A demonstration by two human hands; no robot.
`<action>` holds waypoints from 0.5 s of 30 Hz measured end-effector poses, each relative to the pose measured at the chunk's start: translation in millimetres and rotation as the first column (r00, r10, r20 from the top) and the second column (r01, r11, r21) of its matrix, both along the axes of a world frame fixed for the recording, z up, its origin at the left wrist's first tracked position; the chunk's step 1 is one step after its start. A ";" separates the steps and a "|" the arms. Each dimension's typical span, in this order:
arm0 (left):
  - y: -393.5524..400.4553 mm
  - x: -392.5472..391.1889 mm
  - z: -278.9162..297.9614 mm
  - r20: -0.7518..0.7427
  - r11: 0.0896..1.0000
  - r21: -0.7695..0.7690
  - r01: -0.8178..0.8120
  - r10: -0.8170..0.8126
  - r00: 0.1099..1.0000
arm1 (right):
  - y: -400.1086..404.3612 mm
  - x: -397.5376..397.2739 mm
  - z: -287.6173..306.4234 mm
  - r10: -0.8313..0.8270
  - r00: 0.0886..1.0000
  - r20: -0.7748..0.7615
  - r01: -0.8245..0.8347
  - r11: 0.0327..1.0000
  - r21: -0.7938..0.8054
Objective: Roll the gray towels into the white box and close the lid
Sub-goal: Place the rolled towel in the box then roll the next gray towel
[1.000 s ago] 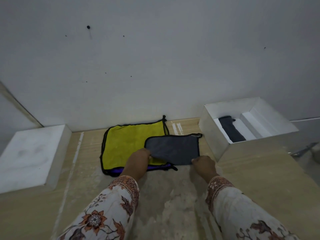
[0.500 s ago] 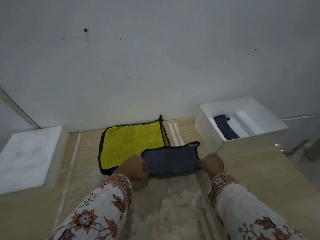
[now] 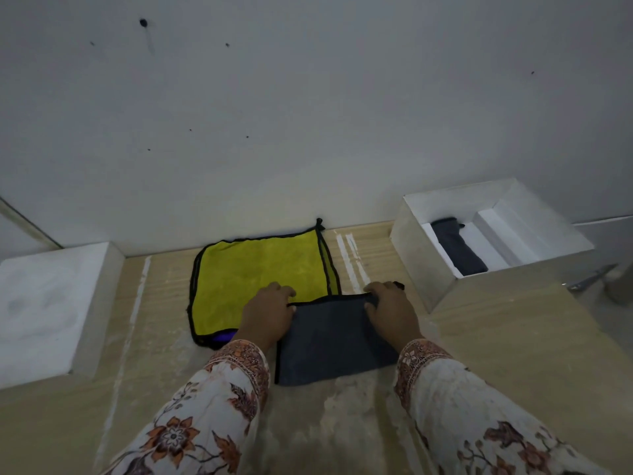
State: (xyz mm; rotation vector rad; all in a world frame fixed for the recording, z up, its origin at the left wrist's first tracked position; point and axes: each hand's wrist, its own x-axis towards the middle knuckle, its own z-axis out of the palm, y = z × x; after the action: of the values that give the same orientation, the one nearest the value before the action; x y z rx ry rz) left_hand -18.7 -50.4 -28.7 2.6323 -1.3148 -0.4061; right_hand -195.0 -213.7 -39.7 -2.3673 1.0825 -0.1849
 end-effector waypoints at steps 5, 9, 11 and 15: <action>-12.4 -0.3 -21.4 0.052 0.999 0.021 -0.039 0.038 0.998 | -3.5 20.6 -23.5 0.118 0.989 -0.092 -0.125 0.989 -0.073; -10.6 1.2 -31.1 0.036 0.991 -0.110 -0.077 0.081 0.996 | -8.2 26.4 -32.5 0.068 0.993 -0.097 -0.081 0.986 -0.148; -10.6 4.7 -31.4 0.010 0.983 -0.162 -0.086 0.089 0.996 | -11.3 29.6 -31.2 0.045 0.997 -0.055 -0.053 0.986 -0.159; -12.2 10.8 -32.5 -0.025 0.980 -0.167 -0.105 0.103 0.994 | -15.2 36.3 -29.4 0.028 0.999 -0.031 -0.033 0.986 -0.164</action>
State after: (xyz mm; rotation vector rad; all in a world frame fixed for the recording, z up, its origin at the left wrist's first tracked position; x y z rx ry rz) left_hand -8.0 -62.6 -61.2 2.5376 -1.1461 -0.2865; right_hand -158.7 -228.9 -69.1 -2.5385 1.0811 -0.2387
